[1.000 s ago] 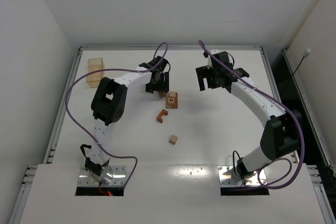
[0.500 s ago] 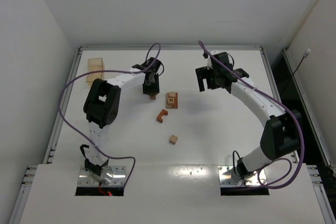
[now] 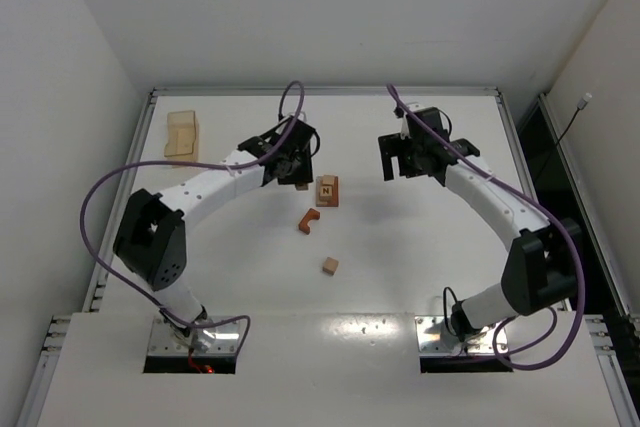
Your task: Build the wood block tower
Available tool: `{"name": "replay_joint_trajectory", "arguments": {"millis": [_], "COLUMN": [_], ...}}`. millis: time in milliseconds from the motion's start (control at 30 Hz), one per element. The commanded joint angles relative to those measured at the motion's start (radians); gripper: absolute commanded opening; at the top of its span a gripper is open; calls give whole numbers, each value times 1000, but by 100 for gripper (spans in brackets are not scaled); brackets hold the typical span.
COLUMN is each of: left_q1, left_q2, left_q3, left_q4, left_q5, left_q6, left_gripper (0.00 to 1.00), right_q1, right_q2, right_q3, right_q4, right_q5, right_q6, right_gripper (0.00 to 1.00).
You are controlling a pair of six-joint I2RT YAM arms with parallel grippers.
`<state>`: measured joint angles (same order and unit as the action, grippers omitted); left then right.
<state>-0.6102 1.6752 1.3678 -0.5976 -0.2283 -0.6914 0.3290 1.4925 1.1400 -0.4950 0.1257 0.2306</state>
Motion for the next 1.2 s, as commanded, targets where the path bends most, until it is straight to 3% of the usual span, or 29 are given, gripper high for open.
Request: {"name": "replay_joint_trajectory", "arguments": {"millis": [0, 300, 1167], "left_q1": [-37, -108, -126], "left_q2": [3, 159, 320], "left_q3": [-30, 155, 286], "left_q4": [-4, -48, -77], "left_q5": [-3, -23, 10], "left_q6": [-53, -53, 27], "left_gripper": [0, 0, 0], "right_q1": [-24, -53, -102], "right_q2": [-43, -34, -34], "right_q3": [-11, -11, -29], "right_q4": [46, 46, 64], "right_q5": [-5, -37, -120], "right_q6": [33, 52, 52], "right_gripper": [84, 84, 83]}}
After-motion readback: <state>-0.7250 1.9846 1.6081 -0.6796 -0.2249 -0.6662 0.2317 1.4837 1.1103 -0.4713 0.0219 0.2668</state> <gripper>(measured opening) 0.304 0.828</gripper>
